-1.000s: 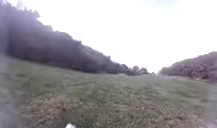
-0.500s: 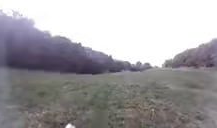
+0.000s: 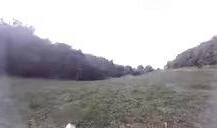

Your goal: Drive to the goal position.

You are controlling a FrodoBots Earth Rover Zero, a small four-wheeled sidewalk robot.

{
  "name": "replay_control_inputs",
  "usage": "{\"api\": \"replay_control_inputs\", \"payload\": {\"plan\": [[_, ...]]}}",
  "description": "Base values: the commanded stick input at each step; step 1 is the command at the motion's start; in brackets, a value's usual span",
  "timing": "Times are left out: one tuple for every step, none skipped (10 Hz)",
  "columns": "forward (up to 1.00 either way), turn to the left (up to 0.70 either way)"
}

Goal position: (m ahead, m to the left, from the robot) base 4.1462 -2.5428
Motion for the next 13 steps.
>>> {"api": "replay_control_inputs", "payload": {"plan": [[0.7,-0.24],[0.7,-0.33],[0.7,-0.33],[0.7,-0.33],[0.7,-0.33],[0.7,-0.28],[0.7,-0.13],[0.7,-0.05],[0.7,0.0],[0.7,0.0],[0.7,0.0],[0.7,0.0],[0.7,0.0]]}}
